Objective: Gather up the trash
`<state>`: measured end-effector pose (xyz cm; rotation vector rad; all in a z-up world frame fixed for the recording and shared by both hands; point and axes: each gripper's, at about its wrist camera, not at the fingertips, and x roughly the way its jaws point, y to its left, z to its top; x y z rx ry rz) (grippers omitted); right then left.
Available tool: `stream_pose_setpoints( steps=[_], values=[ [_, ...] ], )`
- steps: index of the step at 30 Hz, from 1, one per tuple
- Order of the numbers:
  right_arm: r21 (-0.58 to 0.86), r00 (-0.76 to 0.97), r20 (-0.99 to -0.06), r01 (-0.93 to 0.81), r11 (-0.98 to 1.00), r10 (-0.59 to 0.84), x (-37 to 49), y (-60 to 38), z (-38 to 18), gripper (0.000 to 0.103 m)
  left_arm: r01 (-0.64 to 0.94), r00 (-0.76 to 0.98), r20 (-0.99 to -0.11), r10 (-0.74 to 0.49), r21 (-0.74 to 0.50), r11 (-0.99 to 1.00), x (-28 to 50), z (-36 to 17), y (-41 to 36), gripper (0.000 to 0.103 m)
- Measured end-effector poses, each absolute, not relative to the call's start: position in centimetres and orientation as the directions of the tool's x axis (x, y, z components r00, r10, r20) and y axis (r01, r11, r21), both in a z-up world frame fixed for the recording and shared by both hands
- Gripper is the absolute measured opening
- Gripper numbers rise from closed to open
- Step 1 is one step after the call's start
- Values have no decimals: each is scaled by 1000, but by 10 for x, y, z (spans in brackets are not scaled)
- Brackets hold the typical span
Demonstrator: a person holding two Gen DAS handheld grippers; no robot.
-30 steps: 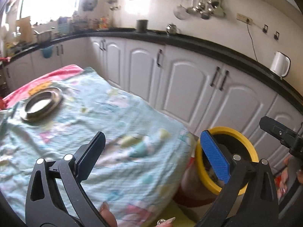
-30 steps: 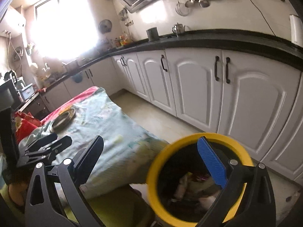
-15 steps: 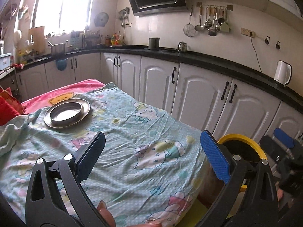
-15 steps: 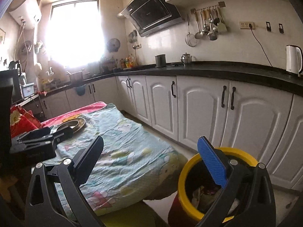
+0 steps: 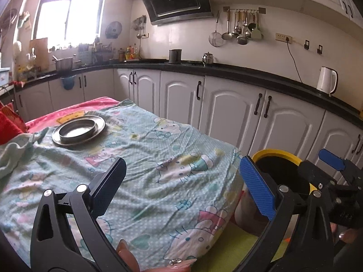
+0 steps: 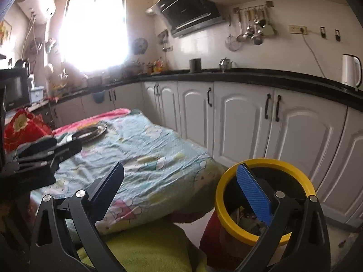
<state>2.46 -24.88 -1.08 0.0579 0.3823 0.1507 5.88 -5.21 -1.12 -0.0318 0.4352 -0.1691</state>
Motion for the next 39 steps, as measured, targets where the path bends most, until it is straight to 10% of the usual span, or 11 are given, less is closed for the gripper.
stream_pose_setpoints(
  steps=[39],
  values=[
    [90, 909, -385, -132, 987, 157, 28, -247, -10, 97, 149, 893, -416, -169, -80, 986, 58, -14, -51, 92]
  ],
)
